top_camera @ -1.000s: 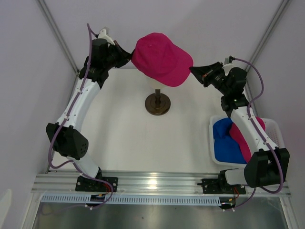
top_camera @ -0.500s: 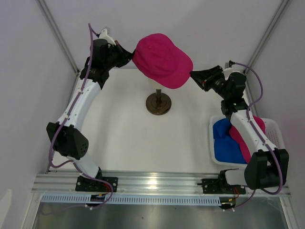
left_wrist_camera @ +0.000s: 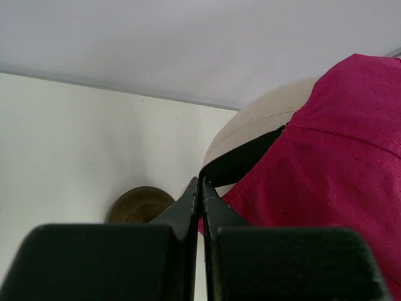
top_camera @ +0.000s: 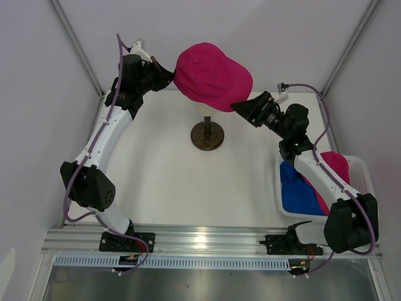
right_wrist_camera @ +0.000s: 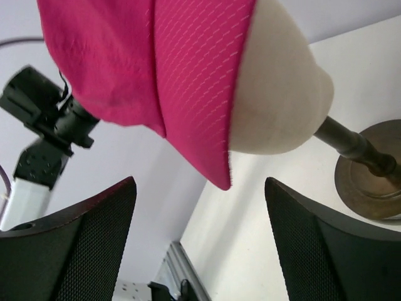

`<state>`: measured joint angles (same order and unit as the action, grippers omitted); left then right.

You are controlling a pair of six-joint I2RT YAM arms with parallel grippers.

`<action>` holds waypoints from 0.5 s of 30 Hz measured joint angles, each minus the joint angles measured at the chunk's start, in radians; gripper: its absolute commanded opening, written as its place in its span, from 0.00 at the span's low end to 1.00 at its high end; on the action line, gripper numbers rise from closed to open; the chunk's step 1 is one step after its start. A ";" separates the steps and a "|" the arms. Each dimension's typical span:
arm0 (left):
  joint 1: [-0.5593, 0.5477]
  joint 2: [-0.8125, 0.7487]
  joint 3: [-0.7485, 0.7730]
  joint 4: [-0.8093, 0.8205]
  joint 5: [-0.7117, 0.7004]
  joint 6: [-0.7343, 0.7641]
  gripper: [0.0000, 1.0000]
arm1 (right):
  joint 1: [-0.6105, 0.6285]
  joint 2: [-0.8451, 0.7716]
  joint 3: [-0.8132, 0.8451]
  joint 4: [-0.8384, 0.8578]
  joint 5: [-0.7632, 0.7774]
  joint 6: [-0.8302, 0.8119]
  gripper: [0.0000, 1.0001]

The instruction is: Stack the hats

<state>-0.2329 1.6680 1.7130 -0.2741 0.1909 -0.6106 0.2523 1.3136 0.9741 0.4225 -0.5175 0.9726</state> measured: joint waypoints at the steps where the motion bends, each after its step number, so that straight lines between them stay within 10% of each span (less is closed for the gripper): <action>1: 0.000 0.000 0.000 0.002 0.000 0.000 0.01 | 0.015 0.001 -0.001 0.003 0.002 -0.016 0.82; 15: 0.000 -0.015 -0.016 -0.005 -0.004 0.010 0.04 | 0.031 0.026 0.001 0.089 0.016 -0.040 0.07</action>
<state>-0.2329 1.6527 1.6974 -0.2794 0.1871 -0.6003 0.2832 1.3396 0.9752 0.5117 -0.5018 0.9329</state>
